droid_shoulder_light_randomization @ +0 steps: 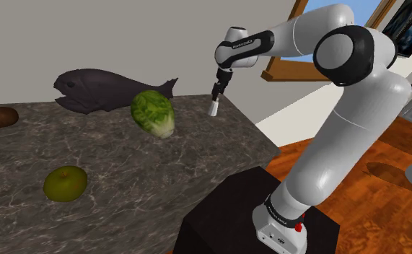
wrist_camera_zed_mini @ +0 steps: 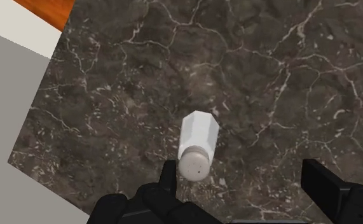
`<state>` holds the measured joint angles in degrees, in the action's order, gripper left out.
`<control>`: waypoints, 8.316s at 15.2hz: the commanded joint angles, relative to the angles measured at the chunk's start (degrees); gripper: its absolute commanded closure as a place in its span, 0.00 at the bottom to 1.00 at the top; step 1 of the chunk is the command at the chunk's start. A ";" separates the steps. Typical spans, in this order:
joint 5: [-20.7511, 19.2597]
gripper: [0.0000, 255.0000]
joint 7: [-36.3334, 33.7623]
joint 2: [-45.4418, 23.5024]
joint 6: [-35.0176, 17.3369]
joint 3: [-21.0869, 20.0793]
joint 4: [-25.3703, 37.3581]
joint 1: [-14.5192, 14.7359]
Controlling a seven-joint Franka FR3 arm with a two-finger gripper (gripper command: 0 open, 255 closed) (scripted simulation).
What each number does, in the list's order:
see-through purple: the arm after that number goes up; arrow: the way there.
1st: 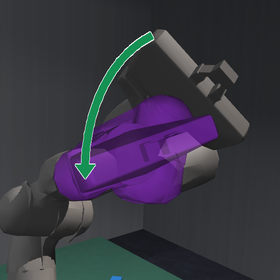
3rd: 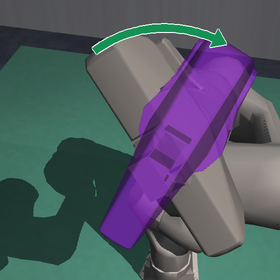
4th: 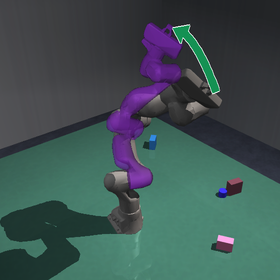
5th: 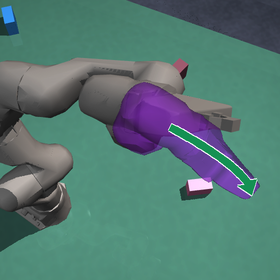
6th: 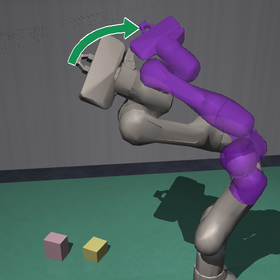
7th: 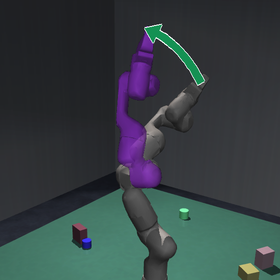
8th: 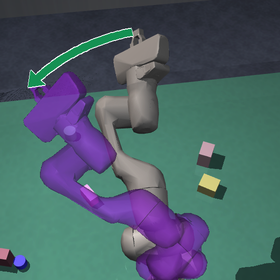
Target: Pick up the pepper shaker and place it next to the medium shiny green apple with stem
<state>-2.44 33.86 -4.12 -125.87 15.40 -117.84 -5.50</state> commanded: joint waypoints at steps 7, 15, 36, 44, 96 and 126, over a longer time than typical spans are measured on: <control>1.82 0.00 2.87 -8.53 -4.86 0.34 3.58 -1.38; 2.22 0.00 3.13 -9.74 -6.55 0.26 3.06 -1.57; 1.21 1.00 2.76 -6.38 -0.33 0.53 6.03 -1.25; 0.60 1.00 2.62 -4.13 5.35 0.64 9.54 -1.07; -3.58 1.00 -44.05 3.52 22.02 -23.20 14.70 21.45; -8.67 1.00 -64.20 -15.93 19.67 -30.53 29.11 33.22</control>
<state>-11.09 -30.25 -20.17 -105.33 -15.14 -87.79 27.77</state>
